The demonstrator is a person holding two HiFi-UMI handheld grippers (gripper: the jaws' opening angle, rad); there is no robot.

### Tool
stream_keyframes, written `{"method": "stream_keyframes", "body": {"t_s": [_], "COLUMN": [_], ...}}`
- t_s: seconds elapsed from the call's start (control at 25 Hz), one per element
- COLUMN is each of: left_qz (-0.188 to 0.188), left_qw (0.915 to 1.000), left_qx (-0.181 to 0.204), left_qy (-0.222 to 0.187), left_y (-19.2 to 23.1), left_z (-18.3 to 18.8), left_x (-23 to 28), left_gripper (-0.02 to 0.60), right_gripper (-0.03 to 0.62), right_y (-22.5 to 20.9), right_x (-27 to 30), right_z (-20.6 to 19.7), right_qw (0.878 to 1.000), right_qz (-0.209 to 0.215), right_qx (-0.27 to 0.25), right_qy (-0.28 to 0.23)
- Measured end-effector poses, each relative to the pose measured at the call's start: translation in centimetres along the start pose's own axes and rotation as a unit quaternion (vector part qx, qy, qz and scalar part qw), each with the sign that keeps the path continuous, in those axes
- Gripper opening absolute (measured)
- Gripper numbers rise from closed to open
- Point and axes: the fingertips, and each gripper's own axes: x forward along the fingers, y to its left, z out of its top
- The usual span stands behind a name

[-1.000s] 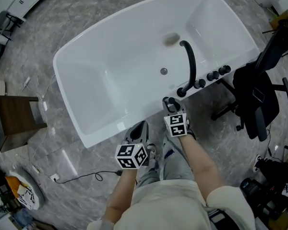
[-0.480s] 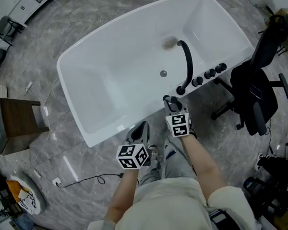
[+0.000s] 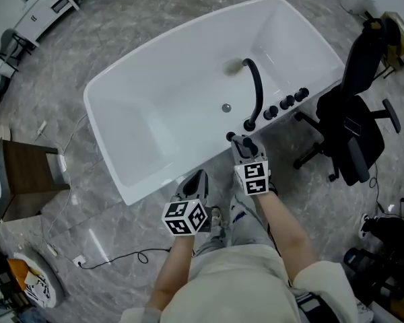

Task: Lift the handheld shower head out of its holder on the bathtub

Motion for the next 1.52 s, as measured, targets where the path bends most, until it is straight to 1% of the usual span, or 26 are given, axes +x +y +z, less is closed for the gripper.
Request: {"method": "stream_keyframes", "body": {"t_s": [0.44, 0.68, 1.16, 1.52], "left_qz": [-0.011, -0.021, -0.052, -0.074], "left_qw": [0.9998, 0.9995, 0.9979, 0.9962], "left_qx": [0.008, 0.013, 0.028, 0.038], "left_qy": [-0.012, -0.018, -0.026, -0.028], "left_y": [-1.2, -1.7, -2.9, -3.9], "left_z": [0.5, 0.6, 0.9, 0.6], "left_x": [-3.7, -6.0, -9.4, -11.6], "left_gripper": [0.02, 0.02, 0.02, 0.02], "right_gripper": [0.141, 0.141, 0.141, 0.141], "right_y": [0.5, 1.4, 2.4, 4.0], "right_x": [-5.9, -9.6, -17.2, -23.1], "right_z": [2.5, 3.4, 4.9, 5.8], "right_qw": [0.999, 0.997, 0.991, 0.985], "right_qz": [-0.025, -0.043, -0.078, -0.098], "right_qx": [0.007, 0.021, 0.042, 0.041], "right_qy": [-0.035, -0.056, -0.103, -0.137]}}
